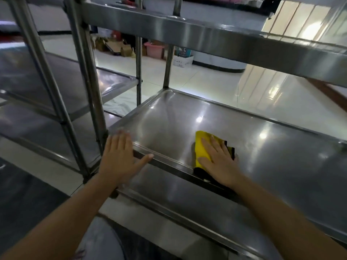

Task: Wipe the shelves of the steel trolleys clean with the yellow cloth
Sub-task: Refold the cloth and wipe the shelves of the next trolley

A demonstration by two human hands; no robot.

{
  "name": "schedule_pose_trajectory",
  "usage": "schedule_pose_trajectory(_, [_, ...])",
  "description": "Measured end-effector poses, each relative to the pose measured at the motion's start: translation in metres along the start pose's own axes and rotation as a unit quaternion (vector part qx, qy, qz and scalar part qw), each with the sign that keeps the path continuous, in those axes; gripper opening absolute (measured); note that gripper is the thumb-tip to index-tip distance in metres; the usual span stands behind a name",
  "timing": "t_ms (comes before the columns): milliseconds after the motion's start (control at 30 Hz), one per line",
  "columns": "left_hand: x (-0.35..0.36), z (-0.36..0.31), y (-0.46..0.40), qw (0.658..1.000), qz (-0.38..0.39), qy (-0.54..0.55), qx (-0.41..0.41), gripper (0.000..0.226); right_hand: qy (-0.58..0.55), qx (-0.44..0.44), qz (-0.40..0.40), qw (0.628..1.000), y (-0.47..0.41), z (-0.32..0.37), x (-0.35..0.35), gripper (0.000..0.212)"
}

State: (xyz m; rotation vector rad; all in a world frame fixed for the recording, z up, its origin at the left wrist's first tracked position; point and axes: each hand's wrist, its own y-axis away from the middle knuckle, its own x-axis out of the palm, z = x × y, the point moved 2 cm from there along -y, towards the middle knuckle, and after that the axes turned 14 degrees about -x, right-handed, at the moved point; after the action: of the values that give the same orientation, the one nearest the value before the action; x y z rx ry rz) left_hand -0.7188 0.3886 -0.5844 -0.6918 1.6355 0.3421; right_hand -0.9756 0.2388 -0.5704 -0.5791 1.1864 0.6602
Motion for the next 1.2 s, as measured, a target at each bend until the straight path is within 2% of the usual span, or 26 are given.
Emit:
schedule_pose_trajectory(167, [0.006,0.013,-0.007,1.0,0.002,-0.019,0.01,0.133,0.015,0.013,0.031,0.999,-0.01,0.017,0.007,0.068])
schedule_pose_trajectory(367, [0.013,0.014,-0.008,0.999,-0.041,-0.024,0.024,0.137,-0.002,-0.102,0.057,0.993,-0.093,0.1,0.036,0.064])
schedule_pose_trajectory(467, [0.014,0.015,-0.012,0.998,-0.046,-0.04,0.015,0.138,0.002,-0.144,0.071,0.987,-0.126,0.132,0.043,0.055])
schedule_pose_trajectory(633, [0.015,0.024,-0.011,0.997,-0.049,-0.052,0.025,0.133,-0.016,-0.174,0.092,0.98,-0.094,0.107,0.028,0.054])
schedule_pose_trajectory(767, [0.017,0.018,-0.008,0.998,-0.05,-0.034,0.004,0.131,-0.041,-0.17,0.081,0.981,-0.063,0.1,0.025,0.054])
schedule_pose_trajectory(867, [0.016,0.012,-0.009,0.999,-0.046,-0.026,-0.004,0.129,-0.037,-0.162,0.063,0.984,-0.092,0.126,0.035,0.057])
schedule_pose_trajectory(1000, [0.014,0.014,-0.01,0.997,-0.043,-0.055,-0.015,0.124,-0.061,-0.164,0.052,0.983,-0.156,0.162,0.051,0.05])
schedule_pose_trajectory(1133, [0.012,0.014,-0.011,0.995,-0.031,-0.096,-0.013,0.12,-0.064,-0.123,0.051,0.989,-0.179,0.162,0.055,0.057])
schedule_pose_trajectory(1200, [0.009,0.019,-0.011,0.995,-0.03,-0.096,0.001,0.11,-0.057,-0.105,0.037,0.992,-0.17,0.149,0.051,0.056])
